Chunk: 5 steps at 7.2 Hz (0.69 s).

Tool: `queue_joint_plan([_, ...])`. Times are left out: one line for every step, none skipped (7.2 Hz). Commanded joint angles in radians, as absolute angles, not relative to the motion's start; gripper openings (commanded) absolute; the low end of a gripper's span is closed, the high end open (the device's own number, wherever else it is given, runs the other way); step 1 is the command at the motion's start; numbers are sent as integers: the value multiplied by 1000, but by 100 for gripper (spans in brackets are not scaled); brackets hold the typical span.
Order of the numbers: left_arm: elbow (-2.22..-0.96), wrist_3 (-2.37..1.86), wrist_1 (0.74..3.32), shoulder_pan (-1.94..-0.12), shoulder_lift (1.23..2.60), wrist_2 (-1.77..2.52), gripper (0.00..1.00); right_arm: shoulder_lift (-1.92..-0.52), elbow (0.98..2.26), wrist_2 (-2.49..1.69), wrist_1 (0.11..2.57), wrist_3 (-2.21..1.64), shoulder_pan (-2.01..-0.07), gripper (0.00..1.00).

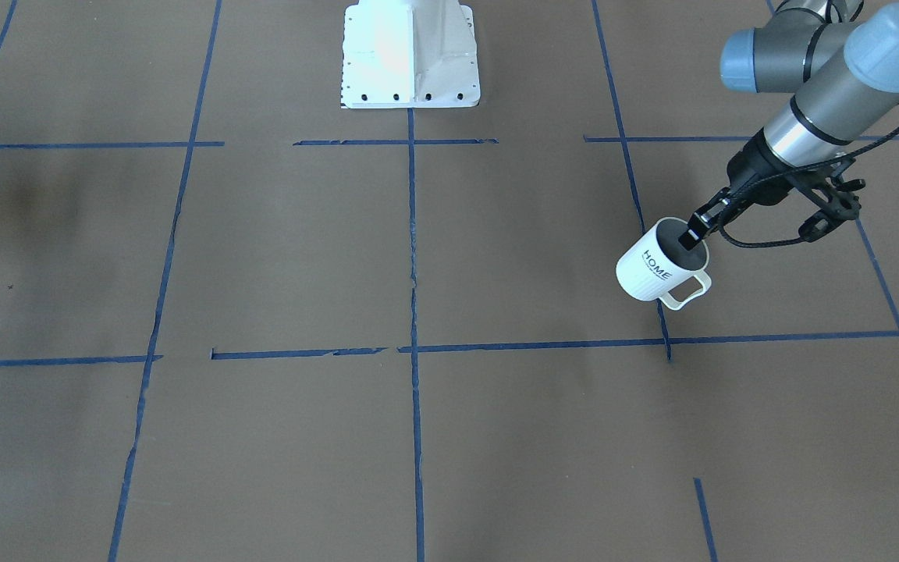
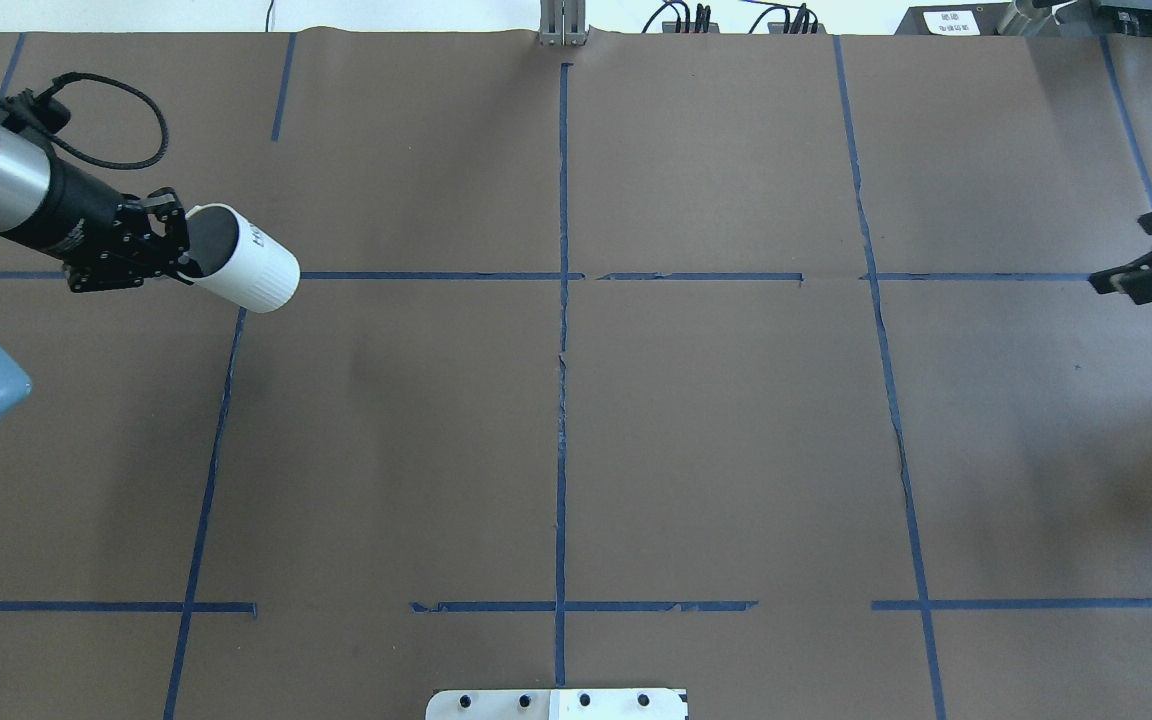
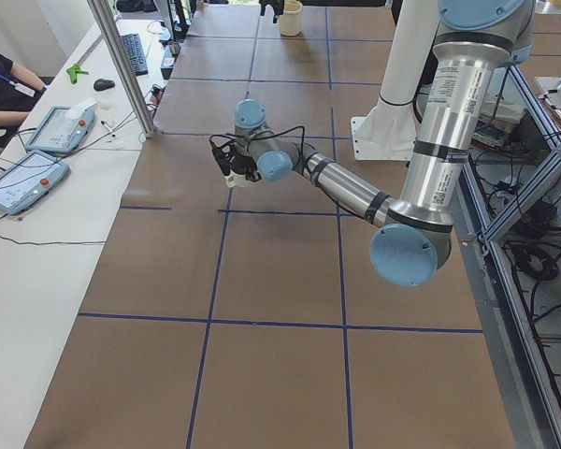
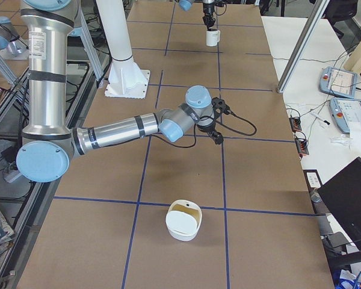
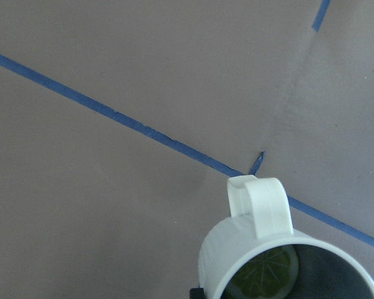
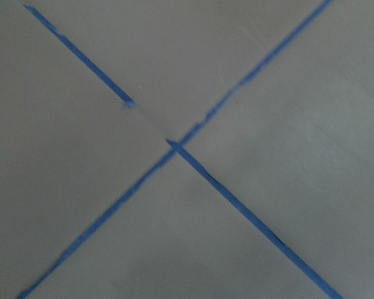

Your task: Left arm hands cup to right arm to dump lemon

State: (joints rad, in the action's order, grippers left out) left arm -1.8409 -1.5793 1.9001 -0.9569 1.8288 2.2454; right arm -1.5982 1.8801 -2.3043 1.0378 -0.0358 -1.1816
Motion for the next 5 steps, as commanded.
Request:
queue_joint_plan([-1839,-1637,1647,-904,2000,2237,0,-1463,1830,-2242,913,-95,-1073,99])
queue_joint_plan([-1833,-1669,1570,-870,2069,2237,0,-1392,1783,-2197,835,-89,-1033,98])
queue_joint_plan([-1829,-1752,1566,-845,2107,2235,0,-1385,1741,-2119,684,-95,-961,96])
queue_joint_plan([-1816,-1788,1565,-827,2143,2237,0,-1385,1715,-2021,554,-141,-887,96])
queue_joint_plan([-1813,-1810,1565,-813,2163,2237,0,-1356,1712,-1911,492,-206,-797,98])
